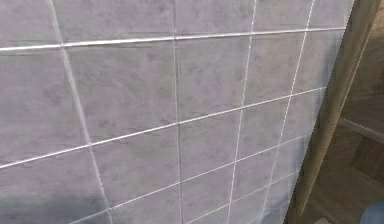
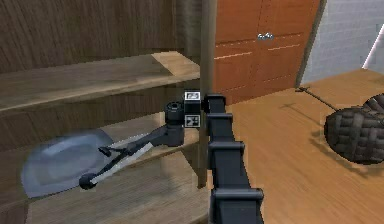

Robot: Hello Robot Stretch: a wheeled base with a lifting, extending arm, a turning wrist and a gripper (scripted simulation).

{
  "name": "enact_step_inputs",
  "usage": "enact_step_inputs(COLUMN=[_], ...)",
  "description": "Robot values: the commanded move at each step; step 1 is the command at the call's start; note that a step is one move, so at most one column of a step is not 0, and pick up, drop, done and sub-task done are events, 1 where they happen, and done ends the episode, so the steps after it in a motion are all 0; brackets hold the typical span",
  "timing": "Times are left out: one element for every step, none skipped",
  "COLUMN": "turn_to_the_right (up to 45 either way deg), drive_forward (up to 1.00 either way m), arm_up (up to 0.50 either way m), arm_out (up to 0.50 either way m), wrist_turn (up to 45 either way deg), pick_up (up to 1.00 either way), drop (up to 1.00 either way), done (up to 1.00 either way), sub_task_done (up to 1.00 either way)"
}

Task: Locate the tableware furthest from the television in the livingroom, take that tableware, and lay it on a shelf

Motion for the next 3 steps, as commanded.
enact_step_inputs(turn_to_the_right=[0.0, 0.0, 0.0], drive_forward=[0.0, 0.0, 0.0], arm_up=[-0.32, 0.0, 0.06], arm_out=[0.0, 0.0, 0.0], wrist_turn=[0.0, 0.0, 0.0], pick_up=[0.0, 0.0, 0.0], drop=[0.0, 1.0, 0.0], done=[0.0, 0.0, 0.0], sub_task_done=[0.0, 0.0, 0.0])
